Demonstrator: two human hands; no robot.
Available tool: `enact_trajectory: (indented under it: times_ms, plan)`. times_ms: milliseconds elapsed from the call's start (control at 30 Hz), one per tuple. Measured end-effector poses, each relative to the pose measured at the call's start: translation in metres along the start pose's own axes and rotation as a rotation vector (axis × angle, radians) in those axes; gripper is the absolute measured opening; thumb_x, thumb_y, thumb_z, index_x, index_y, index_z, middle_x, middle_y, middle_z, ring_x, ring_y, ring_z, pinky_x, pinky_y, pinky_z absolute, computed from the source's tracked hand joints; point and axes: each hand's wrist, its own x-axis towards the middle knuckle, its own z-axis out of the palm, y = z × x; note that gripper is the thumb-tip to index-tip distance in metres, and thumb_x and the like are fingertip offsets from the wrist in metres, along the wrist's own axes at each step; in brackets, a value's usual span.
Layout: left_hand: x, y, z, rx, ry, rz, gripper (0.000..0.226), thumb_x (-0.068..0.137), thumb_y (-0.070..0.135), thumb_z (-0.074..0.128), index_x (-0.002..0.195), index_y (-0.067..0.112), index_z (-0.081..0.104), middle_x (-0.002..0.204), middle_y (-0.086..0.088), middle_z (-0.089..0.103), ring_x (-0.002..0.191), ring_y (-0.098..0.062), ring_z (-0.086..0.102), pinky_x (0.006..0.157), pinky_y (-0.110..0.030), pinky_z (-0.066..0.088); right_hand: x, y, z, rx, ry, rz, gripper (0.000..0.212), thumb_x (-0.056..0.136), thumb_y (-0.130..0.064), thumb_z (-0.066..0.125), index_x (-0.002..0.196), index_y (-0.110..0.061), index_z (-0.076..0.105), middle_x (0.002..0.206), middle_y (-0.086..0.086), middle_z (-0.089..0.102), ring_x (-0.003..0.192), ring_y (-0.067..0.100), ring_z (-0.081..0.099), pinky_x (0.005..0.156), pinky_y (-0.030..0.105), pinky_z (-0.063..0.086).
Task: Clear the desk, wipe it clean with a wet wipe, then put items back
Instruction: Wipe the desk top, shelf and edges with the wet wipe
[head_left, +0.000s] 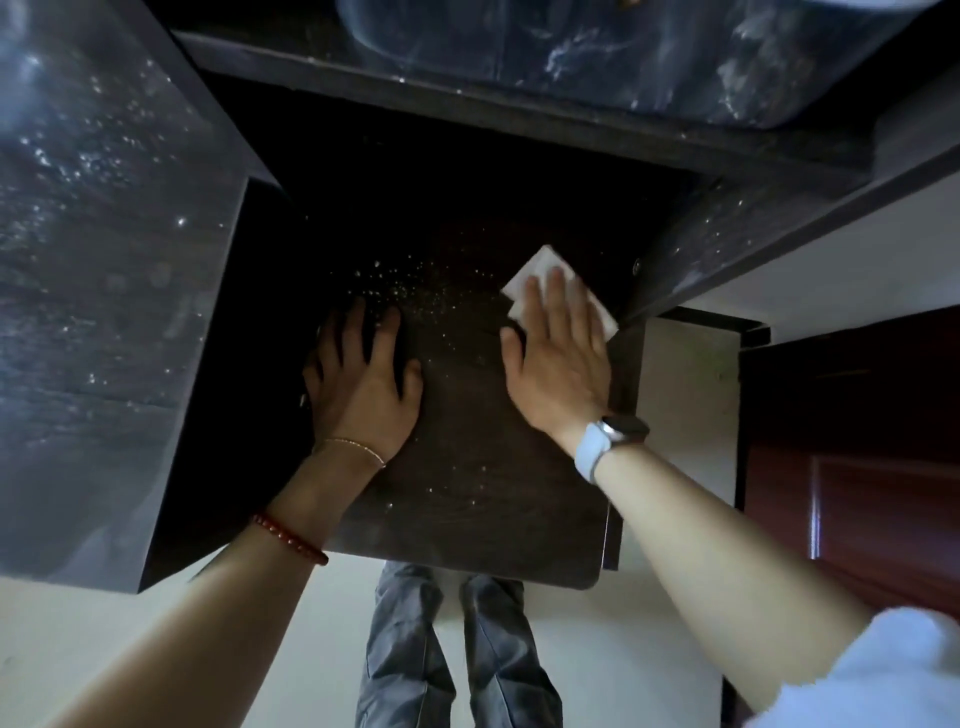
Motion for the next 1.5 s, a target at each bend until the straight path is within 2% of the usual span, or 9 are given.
enact_trajectory:
  times_ms: [233, 367, 467, 700, 933, 1033, 1100, 1300, 1500]
  plan:
    - [-0.001, -0.005, 0.0, 0.017, -0.002, 0.025, 0.068, 0.077, 0.049, 0.024, 0.137, 0.019, 0.035, 0.148, -0.016, 0.028, 0.136, -0.04, 0.022, 0.102, -0.058, 0.025, 0.074, 0.002, -0.003, 0.199, 0.115, 0.355, 0.059, 0.098, -0.034, 0.025, 0.144, -0.001, 0.008, 0.154, 0.021, 0.001, 0.142, 0.03, -0.005, 0.116, 0.038, -0.003]
    - [-0.001, -0.006, 0.0, 0.01, -0.008, 0.033, 0.067, 0.077, 0.05, 0.026, 0.135, 0.018, 0.039, 0.146, -0.016, 0.033, 0.134, -0.04, 0.027, 0.098, -0.059, 0.031, 0.031, -0.029, 0.015, 0.178, 0.126, -0.172, 0.052, 0.096, -0.033, 0.019, 0.14, -0.007, 0.031, 0.149, 0.018, 0.025, 0.14, 0.03, 0.016, 0.115, 0.039, 0.006]
    - [-0.001, -0.011, -0.001, 0.002, -0.024, 0.042, 0.069, 0.078, 0.052, 0.024, 0.137, 0.018, 0.036, 0.149, -0.013, 0.03, 0.137, -0.036, 0.023, 0.099, -0.057, 0.03, -0.007, -0.023, 0.015, 0.14, -0.082, -0.422, 0.059, 0.091, -0.039, 0.011, 0.145, -0.016, 0.016, 0.154, 0.006, 0.005, 0.141, 0.02, -0.003, 0.114, 0.032, -0.008]
    - [-0.005, -0.013, -0.001, -0.034, -0.001, 0.048, 0.064, 0.08, 0.044, 0.03, 0.133, 0.012, 0.041, 0.146, -0.015, 0.035, 0.135, -0.037, 0.028, 0.098, -0.058, 0.033, 0.073, -0.01, -0.008, 0.296, 0.04, 0.315, 0.054, 0.098, -0.028, 0.023, 0.145, -0.007, 0.006, 0.155, 0.013, -0.003, 0.142, 0.024, -0.008, 0.114, 0.035, -0.009]
    - [-0.048, -0.027, -0.011, -0.144, 0.167, 0.033, 0.052, 0.085, 0.027, 0.035, 0.132, 0.004, 0.04, 0.141, -0.02, 0.04, 0.132, -0.031, 0.034, 0.109, -0.036, 0.026, 0.017, -0.064, 0.015, 0.154, -0.131, -0.602, 0.055, 0.092, -0.035, 0.016, 0.143, -0.015, 0.023, 0.154, 0.007, 0.015, 0.142, 0.02, 0.005, 0.112, 0.028, -0.009]
    - [-0.069, -0.029, -0.005, -0.062, 0.135, -0.014, 0.053, 0.084, 0.028, 0.036, 0.129, 0.001, 0.04, 0.136, -0.025, 0.044, 0.124, -0.04, 0.044, 0.101, -0.049, 0.037, -0.04, -0.038, 0.011, 0.01, -0.31, -0.936, 0.053, 0.094, -0.034, 0.014, 0.145, -0.021, 0.009, 0.151, -0.003, -0.006, 0.139, 0.015, -0.015, 0.11, 0.025, -0.021]
    - [-0.079, -0.032, 0.0, -0.016, 0.08, -0.033, 0.054, 0.084, 0.029, 0.036, 0.129, 0.001, 0.04, 0.136, -0.026, 0.043, 0.123, -0.042, 0.045, 0.096, -0.053, 0.041, -0.023, -0.026, 0.004, 0.004, -0.319, -0.91, 0.052, 0.095, -0.033, 0.012, 0.145, -0.022, 0.005, 0.15, -0.005, -0.01, 0.138, 0.013, -0.018, 0.106, 0.02, -0.024]
    - [-0.092, -0.039, 0.012, 0.051, 0.046, -0.031, 0.054, 0.085, 0.029, 0.035, 0.127, -0.002, 0.045, 0.135, -0.026, 0.045, 0.125, -0.041, 0.043, 0.097, -0.053, 0.041, 0.088, -0.081, 0.001, 0.095, -0.152, -0.298, 0.049, 0.1, -0.024, 0.024, 0.145, -0.014, 0.01, 0.156, 0.007, 0.002, 0.143, 0.02, -0.003, 0.112, 0.031, -0.007]
    - [-0.091, -0.04, 0.012, 0.073, 0.031, 0.011, 0.054, 0.084, 0.03, 0.036, 0.125, -0.003, 0.046, 0.133, -0.027, 0.047, 0.123, -0.042, 0.045, 0.099, -0.055, 0.039, 0.001, -0.088, 0.017, 0.112, -0.235, -0.773, 0.051, 0.097, -0.022, 0.032, 0.145, -0.014, 0.014, 0.155, 0.004, 0.007, 0.142, 0.016, 0.001, 0.112, 0.027, -0.01]
